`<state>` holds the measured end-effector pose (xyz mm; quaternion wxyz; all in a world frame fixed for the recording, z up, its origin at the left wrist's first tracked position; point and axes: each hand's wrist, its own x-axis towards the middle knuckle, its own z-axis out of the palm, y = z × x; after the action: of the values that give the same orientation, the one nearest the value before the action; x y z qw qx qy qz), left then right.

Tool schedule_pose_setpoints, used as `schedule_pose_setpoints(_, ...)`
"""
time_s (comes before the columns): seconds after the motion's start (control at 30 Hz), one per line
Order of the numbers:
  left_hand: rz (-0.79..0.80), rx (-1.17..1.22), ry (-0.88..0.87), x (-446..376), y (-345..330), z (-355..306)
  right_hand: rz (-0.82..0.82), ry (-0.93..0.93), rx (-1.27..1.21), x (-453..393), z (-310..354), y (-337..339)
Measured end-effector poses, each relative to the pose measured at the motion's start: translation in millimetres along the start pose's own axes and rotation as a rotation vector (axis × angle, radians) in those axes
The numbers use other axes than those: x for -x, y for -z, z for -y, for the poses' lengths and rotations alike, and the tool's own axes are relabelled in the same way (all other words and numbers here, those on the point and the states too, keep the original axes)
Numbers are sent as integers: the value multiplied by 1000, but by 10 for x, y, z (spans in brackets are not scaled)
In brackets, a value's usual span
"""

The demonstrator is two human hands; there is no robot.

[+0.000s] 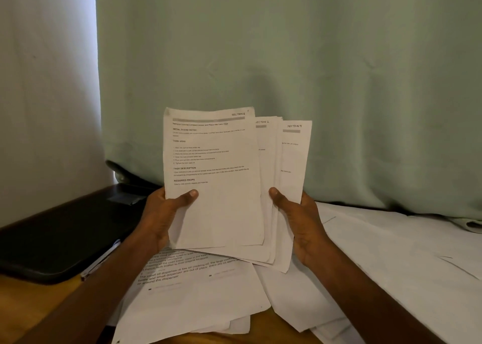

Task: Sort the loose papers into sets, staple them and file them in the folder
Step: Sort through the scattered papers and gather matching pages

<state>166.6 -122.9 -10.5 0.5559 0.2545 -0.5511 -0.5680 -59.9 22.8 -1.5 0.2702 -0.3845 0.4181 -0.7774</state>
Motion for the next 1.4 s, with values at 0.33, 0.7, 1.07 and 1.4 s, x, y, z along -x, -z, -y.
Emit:
schedule_pose_setpoints(0.33,-83,91,62,-32,10,66,-87,-10,-24,-16,-70,6)
schedule_pose_setpoints(0.7,-19,134,41,-43,-7,89,-172,-19,-95,-60,-71,35)
schedule_pose_setpoints(1.07,65,164,50,-18,-19,62,-147,-121,-250,-67,-91,37)
schedule_pose_setpoints(1.4,185,66,69,9,0,60,-82,-155,-181,64,7,-62)
